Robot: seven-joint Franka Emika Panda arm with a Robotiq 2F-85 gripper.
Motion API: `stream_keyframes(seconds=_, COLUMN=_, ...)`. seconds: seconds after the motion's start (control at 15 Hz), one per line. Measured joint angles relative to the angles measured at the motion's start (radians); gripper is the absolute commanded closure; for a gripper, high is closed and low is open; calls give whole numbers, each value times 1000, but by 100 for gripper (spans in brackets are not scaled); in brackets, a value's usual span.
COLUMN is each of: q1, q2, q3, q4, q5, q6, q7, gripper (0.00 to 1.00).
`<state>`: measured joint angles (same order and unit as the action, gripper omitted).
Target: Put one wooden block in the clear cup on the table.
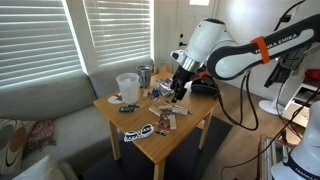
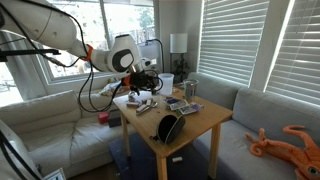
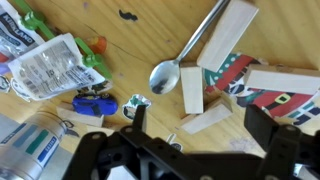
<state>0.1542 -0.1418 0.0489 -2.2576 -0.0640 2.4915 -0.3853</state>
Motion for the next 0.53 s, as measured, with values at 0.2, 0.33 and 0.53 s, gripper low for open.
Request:
stream_keyframes(seconds=0.2, q1=0, q2=63, q3=17, q4=77, q5=17, q6=3, q7=66, gripper=0)
stream_keyframes(seconds=0.33, q1=0, q2=121, q3=33, q4=135, q5=22, q6=-11, q7=120, gripper=0)
stream_keyframes(seconds=0.53, q1=0, q2=227, q3=62, q4=224, q5=46, q6=-55, q7=157, gripper=0)
